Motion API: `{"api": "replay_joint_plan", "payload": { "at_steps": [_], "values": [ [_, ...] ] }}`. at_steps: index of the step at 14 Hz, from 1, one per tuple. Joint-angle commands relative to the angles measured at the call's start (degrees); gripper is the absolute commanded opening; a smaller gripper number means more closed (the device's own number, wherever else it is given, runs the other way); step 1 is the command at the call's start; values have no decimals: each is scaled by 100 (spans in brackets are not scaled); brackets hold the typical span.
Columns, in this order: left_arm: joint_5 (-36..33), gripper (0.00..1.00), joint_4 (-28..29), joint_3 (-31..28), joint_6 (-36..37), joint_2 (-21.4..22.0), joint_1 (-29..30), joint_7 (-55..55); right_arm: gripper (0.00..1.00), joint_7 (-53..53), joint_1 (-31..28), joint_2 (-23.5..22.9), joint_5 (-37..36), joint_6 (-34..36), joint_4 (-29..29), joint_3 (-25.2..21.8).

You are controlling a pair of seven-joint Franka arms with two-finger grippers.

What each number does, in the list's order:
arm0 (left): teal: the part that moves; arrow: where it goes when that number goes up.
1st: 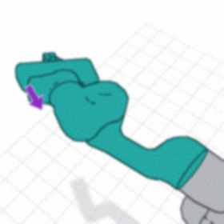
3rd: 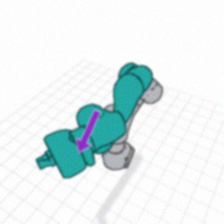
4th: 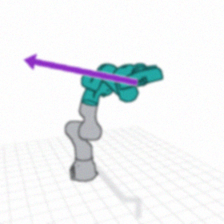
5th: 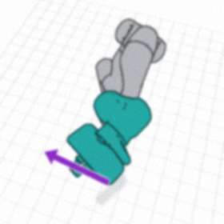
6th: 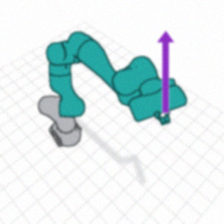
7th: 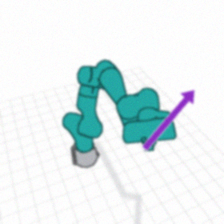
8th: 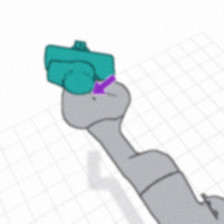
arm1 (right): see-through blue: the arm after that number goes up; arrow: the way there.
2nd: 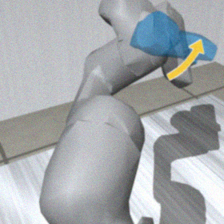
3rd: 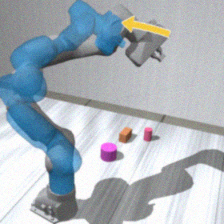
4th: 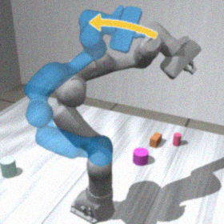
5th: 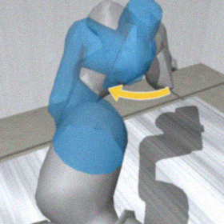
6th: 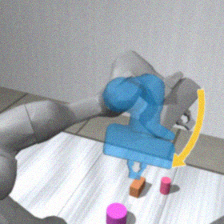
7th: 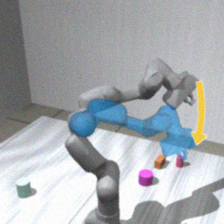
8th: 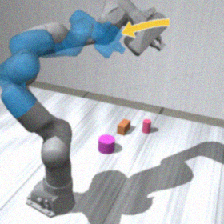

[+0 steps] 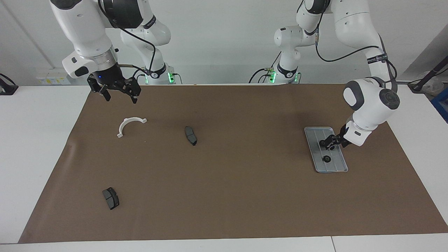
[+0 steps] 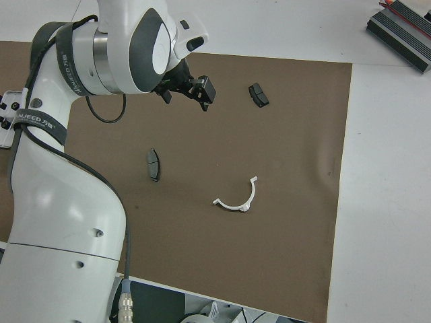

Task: Place bearing gear from tray to pile
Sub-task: 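Reach the left gripper down over the bearings in the metal tray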

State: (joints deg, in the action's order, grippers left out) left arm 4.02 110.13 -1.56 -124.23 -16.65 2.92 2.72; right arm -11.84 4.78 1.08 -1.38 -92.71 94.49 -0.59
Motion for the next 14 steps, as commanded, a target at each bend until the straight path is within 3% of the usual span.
{"api": "replay_joint_plan", "payload": {
  "at_steps": [1, 14],
  "values": [
    [55, 81, 464, 16, -425, 188, 103, 115, 100, -46, -74, 130, 86, -98, 158, 50],
    [55, 49, 720, 16, -549, 197, 86, 115, 100, -46, -74, 130, 86, -107, 158, 50]
  ]
}}
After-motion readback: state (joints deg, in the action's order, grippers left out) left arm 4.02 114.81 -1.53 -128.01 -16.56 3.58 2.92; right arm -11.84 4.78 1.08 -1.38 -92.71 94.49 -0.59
